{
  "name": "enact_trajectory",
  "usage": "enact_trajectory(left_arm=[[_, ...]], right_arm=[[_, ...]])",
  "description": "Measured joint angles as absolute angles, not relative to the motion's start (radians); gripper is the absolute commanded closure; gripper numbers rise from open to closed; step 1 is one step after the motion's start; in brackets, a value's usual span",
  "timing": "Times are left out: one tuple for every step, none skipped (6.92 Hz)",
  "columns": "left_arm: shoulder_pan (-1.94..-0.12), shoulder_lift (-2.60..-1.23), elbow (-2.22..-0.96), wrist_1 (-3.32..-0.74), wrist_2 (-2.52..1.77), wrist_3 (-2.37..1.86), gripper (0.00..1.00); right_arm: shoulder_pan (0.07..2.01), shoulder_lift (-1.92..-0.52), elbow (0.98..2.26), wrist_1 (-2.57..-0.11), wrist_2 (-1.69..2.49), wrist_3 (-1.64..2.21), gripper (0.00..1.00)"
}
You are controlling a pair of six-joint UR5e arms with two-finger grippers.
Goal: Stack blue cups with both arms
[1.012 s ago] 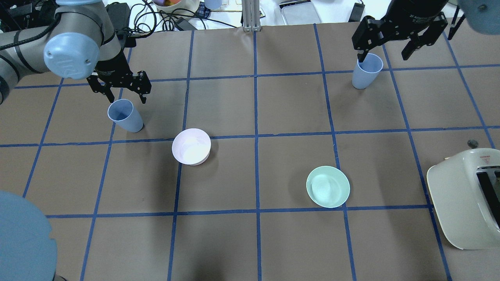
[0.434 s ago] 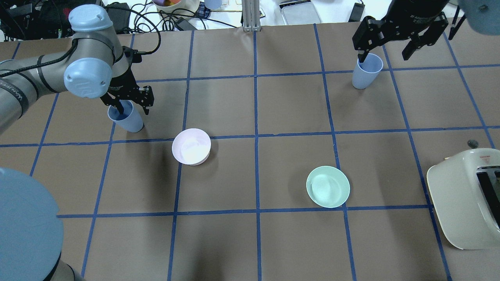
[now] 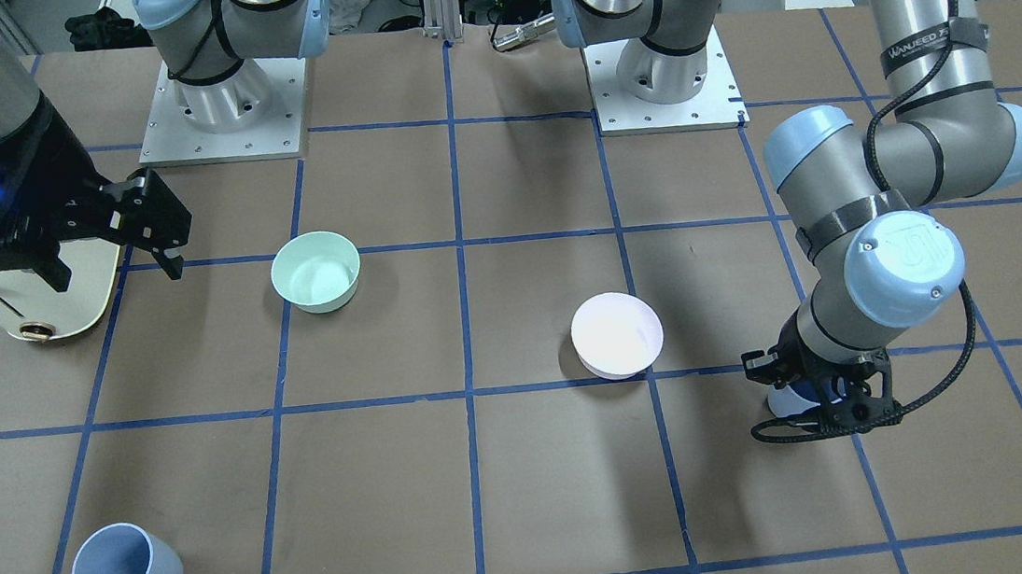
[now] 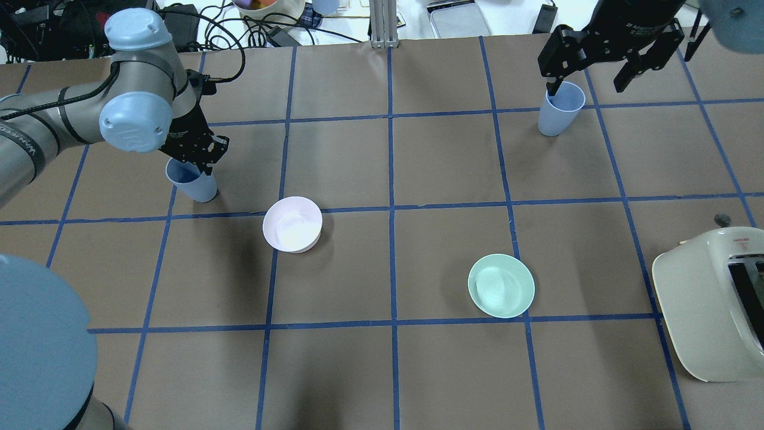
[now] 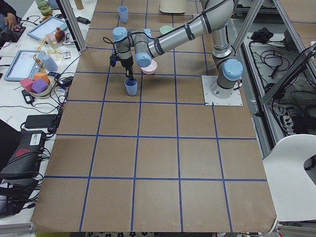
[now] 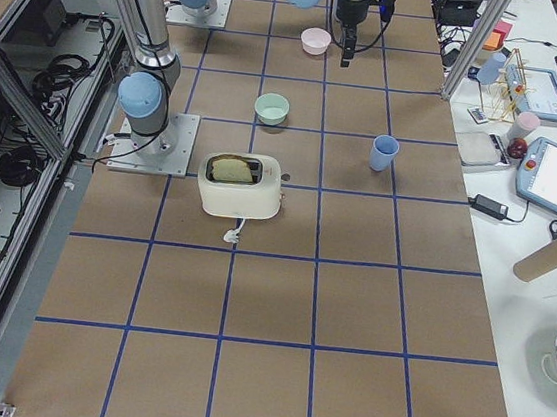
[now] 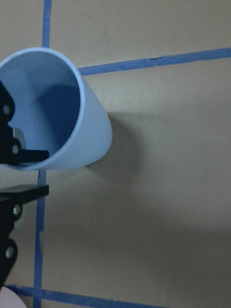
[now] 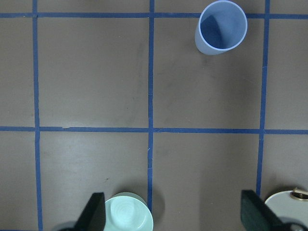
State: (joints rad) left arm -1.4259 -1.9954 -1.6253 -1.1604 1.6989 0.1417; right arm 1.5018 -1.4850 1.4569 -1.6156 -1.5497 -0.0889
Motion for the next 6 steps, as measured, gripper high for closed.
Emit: enact_trajectory(left_arm=[[-1.432, -1.983, -1.611, -1.161, 1.699, 0.141, 1.0], [-1.451, -1.97, -1.578, -1.181, 1.695, 0.133, 1.0], [-1.498, -1.964, -1.528, -1.219, 1.69, 0.1, 1.0], [-1.577, -1.964, -1.481, -1.247, 1.682, 0.022, 1.0], [-1.668, -1.968, -1.449, -1.257, 1.663, -0.094, 1.0], [-1.762, -1.977, -1.435, -1.26, 1.637, -0.233, 1.0]], right_arm=[[1.502, -1.485, 1.457, -1.615, -1.549, -0.089, 0.0], [1.501, -1.486, 1.457, -1.615, -1.549, -0.09, 0.0], [1.5, -1.486, 1.457, -1.615, -1.55, -0.091, 0.0], [1.5, -1.486, 1.457, -1.614, -1.551, -0.092, 0.0], [1.499, -1.486, 1.457, -1.614, -1.551, -0.094, 0.0], [1.497, -1.486, 1.457, -1.612, -1.552, -0.095, 0.0]])
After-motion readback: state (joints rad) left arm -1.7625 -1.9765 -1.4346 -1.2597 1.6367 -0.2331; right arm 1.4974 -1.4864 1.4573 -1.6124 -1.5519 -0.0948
